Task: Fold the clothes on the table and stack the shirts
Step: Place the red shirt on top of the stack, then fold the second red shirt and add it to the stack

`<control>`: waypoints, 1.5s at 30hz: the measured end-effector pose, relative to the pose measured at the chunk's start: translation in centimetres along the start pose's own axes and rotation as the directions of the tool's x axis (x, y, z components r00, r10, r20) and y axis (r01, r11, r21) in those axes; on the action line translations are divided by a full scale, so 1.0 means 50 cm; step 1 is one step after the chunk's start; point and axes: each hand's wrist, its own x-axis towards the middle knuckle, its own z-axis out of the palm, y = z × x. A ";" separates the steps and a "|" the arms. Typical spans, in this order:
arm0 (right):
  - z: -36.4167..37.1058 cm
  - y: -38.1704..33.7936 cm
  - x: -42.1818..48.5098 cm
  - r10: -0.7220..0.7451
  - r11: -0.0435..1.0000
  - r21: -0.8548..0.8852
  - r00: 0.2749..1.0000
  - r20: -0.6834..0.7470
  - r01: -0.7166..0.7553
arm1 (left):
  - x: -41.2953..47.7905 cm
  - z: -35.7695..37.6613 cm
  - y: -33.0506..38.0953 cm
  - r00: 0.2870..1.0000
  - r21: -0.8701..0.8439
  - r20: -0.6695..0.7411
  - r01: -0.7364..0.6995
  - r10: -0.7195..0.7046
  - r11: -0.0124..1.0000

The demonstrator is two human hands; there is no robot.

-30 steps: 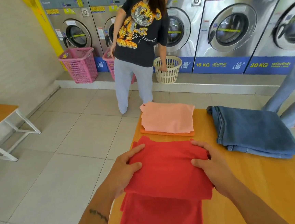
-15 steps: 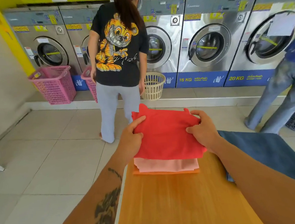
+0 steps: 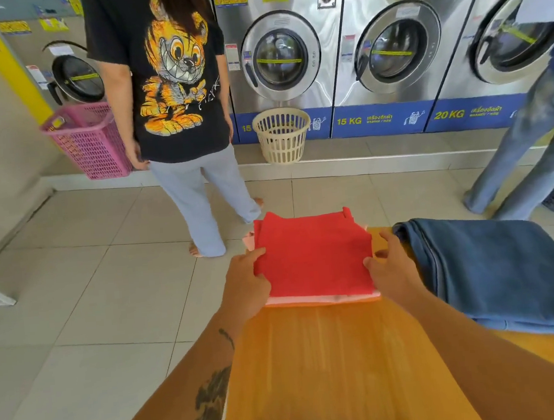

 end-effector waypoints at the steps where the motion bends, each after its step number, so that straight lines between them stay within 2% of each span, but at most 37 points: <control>1: -0.008 0.004 -0.020 0.009 1.000 0.020 1.000 0.002 -0.009 | -0.020 -0.006 -0.007 1.000 -0.025 -0.024 0.007 -0.007 1.000; 3: -0.027 0.017 -0.069 0.038 0.999 0.035 0.999 0.025 -0.039 | -0.075 -0.019 -0.032 0.997 -0.051 -0.055 0.043 -0.046 0.998; 5: -0.049 0.042 -0.128 0.091 0.995 0.029 0.988 0.123 -0.095 | -0.154 -0.027 -0.066 0.994 -0.045 -0.033 0.098 -0.100 0.994; 9: -0.087 0.120 -0.251 0.188 0.981 -0.038 0.888 0.419 -0.190 | -0.357 -0.018 -0.126 0.988 -0.065 0.001 0.154 -0.154 0.986; 13: -0.111 0.170 -0.360 0.233 0.968 -0.035 0.833 0.503 -0.249 | -0.523 0.031 -0.137 0.988 0.022 -0.009 0.152 -0.152 0.988; 19: -0.077 0.184 -0.494 0.121 0.983 0.065 0.873 0.473 -0.172 | -0.608 0.094 -0.111 0.972 0.129 -0.120 0.219 -0.204 0.967; 23: -0.070 0.189 -0.515 0.117 0.986 0.068 0.917 0.381 -0.154 | -0.617 0.141 -0.070 0.939 -0.002 -0.144 0.315 -0.312 0.949; 26: -0.108 0.200 -0.488 0.076 0.991 0.081 0.953 0.292 -0.104 | -0.610 0.167 -0.036 0.937 -0.146 -0.128 0.307 -0.325 0.941; 28: -0.148 0.212 -0.455 0.035 0.997 0.055 0.983 0.178 -0.045 | -0.598 0.180 -0.013 0.951 -0.224 -0.089 0.270 -0.296 0.936; 30: -0.190 0.232 -0.431 0.025 0.999 -0.026 0.994 0.108 -0.022 | -0.588 0.191 0.000 0.973 -0.208 -0.063 0.205 -0.222 0.956; 32: -0.218 0.264 -0.425 0.070 0.988 -0.145 0.993 0.098 -0.055 | -0.584 0.196 -0.002 0.983 -0.127 -0.048 0.167 -0.175 0.978; 34: -0.227 0.291 -0.438 0.131 0.975 -0.195 0.986 0.103 -0.109 | -0.586 0.197 -0.013 0.979 -0.087 -0.009 0.204 -0.205 0.975; 37: -0.205 0.291 -0.465 0.112 0.990 -0.103 0.987 0.119 -0.099 | -0.587 0.203 -0.024 0.968 -0.076 0.019 0.249 -0.249 0.965; 39: -0.177 0.274 -0.481 0.066 0.998 0.006 0.984 0.164 -0.068 | -0.582 0.215 -0.016 0.968 -0.093 0.026 0.252 -0.250 0.963; 41: -0.149 0.256 -0.497 0.066 0.987 0.131 0.973 0.222 -0.097 | -0.575 0.224 -0.006 0.970 -0.118 0.038 0.245 -0.242 0.962; 43: -0.128 0.238 -0.508 0.096 0.957 0.240 0.960 0.262 -0.161 | -0.564 0.221 -0.002 0.967 -0.194 0.056 0.254 -0.247 0.948; 45: -0.117 0.221 -0.507 0.113 0.941 0.282 0.960 0.255 -0.186 | -0.552 0.205 -0.007 0.948 -0.346 0.121 0.318 -0.294 0.882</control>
